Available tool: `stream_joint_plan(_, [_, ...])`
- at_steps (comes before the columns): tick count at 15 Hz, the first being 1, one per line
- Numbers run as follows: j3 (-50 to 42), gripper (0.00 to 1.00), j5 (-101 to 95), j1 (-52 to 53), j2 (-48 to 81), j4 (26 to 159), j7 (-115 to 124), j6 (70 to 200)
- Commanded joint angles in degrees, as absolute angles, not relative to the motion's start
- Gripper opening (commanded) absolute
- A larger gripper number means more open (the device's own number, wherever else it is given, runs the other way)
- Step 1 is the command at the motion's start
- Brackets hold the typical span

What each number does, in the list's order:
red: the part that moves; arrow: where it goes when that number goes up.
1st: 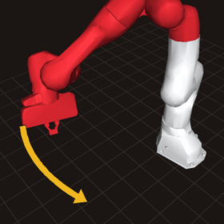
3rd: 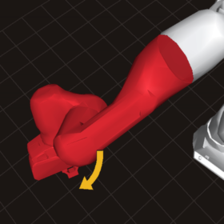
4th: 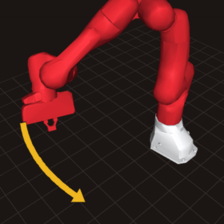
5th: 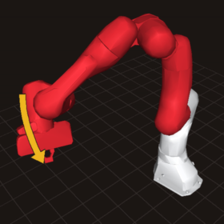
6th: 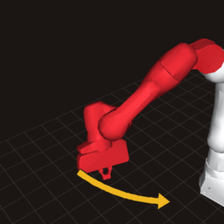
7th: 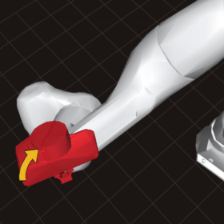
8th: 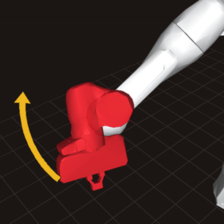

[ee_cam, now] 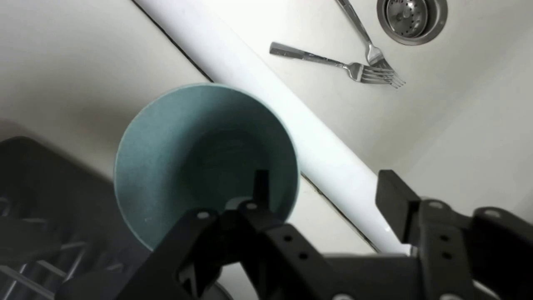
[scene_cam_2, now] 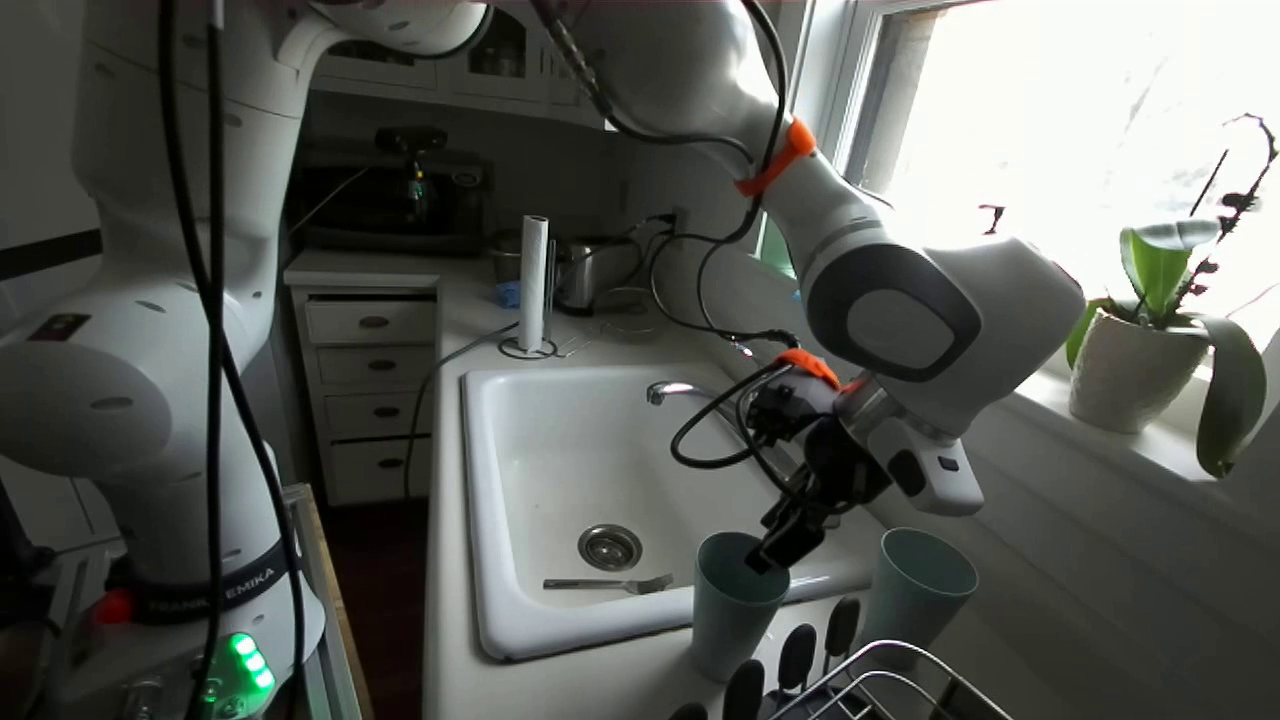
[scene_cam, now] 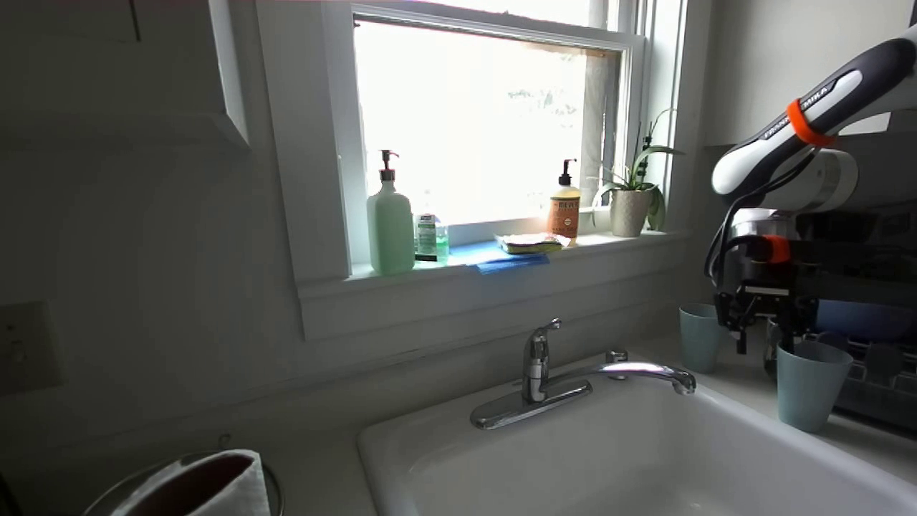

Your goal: Unstack the cups and empty the bottom cup then restack them

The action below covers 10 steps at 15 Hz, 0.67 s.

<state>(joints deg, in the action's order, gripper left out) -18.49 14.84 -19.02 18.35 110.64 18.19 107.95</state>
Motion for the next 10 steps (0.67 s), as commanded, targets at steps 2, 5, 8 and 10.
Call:
stream_joint_plan(2, [-18.56,0.31,14.07,-19.54,19.63,108.86,17.22,107.11])
stream_joint_plan(5, [-18.46,0.1,14.04,-19.58,19.88,108.3,17.11,105.54])
stream_joint_plan(8, [-18.42,0.0,13.84,-19.55,19.69,107.68,16.89,103.32])
stream_joint_plan(10, [-18.51,0.01,12.91,-19.38,19.21,106.73,16.87,101.16])
